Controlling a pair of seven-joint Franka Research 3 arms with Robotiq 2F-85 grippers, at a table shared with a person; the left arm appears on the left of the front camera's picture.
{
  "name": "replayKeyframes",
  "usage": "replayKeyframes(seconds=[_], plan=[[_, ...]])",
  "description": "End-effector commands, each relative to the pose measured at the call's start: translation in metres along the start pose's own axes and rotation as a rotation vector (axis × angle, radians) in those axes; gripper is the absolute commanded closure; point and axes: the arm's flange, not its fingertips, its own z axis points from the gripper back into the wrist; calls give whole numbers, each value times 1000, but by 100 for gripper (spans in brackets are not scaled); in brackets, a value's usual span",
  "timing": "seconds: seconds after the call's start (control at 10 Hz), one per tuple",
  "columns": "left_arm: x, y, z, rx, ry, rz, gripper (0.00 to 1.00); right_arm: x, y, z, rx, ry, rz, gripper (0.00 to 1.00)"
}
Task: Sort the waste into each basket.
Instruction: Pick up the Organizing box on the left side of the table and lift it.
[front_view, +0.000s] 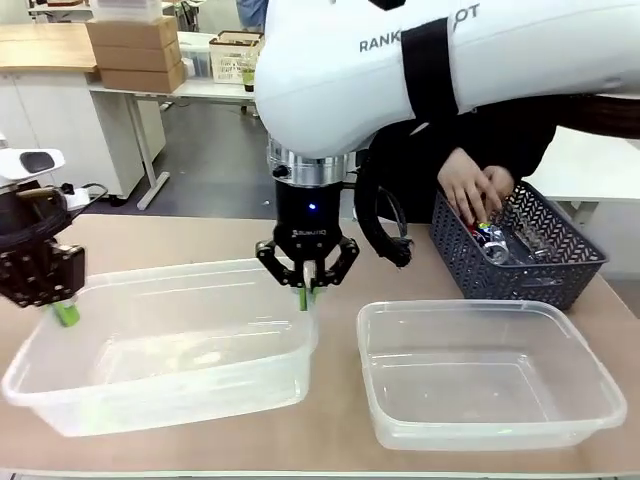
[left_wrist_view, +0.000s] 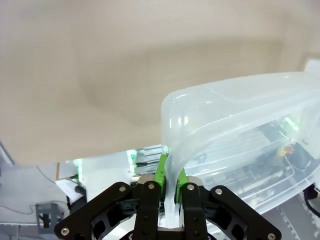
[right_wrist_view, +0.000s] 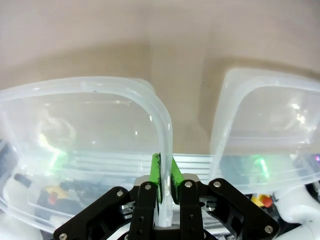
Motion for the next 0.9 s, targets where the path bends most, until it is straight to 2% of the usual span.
replayKeyframes(seconds=[0.0,0.1,0.2,0.4,0.6,0.7,0.8], plan=[[21,-60,2,-57,-33,132,93,-13,-60,4,115,-30,102,93],[28,-86,-1,-55,-60,159,93,-18,-89,12,162,-41,157,93],[35,-108,-6,-62,-70,161,93,-22,-112,22,190,-97,206,93],[55,-149,-17,-46,-63,136,93,-33,-144,50,198,-151,186,93],[72,-181,-15,-79,-90,145,93,-28,-169,59,180,-141,158,93],[69,-190,-12,-115,-147,128,93,-21,-171,53,185,-123,164,93],[69,-192,-7,-121,-162,125,93,-16,-174,47,198,-113,155,93]])
